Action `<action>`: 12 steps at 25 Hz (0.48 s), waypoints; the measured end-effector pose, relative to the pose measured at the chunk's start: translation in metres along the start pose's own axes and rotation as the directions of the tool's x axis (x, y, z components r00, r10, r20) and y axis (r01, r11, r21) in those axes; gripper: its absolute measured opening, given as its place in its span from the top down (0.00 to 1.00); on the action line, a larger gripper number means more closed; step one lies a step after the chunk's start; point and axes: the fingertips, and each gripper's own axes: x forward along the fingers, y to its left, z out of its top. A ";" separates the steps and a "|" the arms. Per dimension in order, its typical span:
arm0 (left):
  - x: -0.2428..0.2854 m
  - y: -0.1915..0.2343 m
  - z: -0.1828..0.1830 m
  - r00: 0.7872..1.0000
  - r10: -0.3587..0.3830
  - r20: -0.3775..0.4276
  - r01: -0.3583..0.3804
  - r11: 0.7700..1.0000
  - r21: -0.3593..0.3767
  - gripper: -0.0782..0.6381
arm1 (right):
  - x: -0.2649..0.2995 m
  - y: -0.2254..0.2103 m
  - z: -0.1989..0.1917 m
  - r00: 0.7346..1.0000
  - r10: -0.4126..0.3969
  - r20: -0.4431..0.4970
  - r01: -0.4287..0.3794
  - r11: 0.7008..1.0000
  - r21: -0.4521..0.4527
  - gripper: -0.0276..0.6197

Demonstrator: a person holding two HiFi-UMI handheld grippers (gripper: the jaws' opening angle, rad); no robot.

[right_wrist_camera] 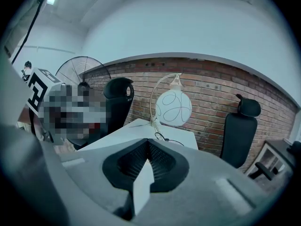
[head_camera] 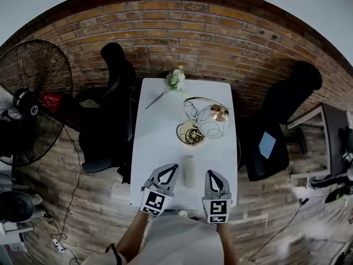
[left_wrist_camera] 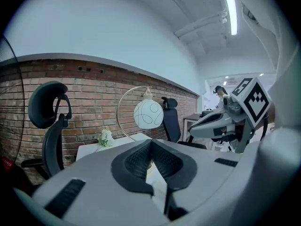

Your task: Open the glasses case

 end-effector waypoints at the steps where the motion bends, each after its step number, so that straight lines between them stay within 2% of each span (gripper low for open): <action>1: 0.004 0.001 -0.003 1.000 -0.008 -0.005 0.008 1.000 0.000 0.89 | 0.004 -0.001 -0.004 1.000 -0.003 -0.007 0.003 1.000 0.004 0.95; 12: 0.026 0.003 -0.040 0.994 -0.087 -0.067 0.086 0.996 -0.010 0.89 | 0.025 0.004 -0.042 0.996 -0.022 -0.091 0.025 0.999 0.028 0.95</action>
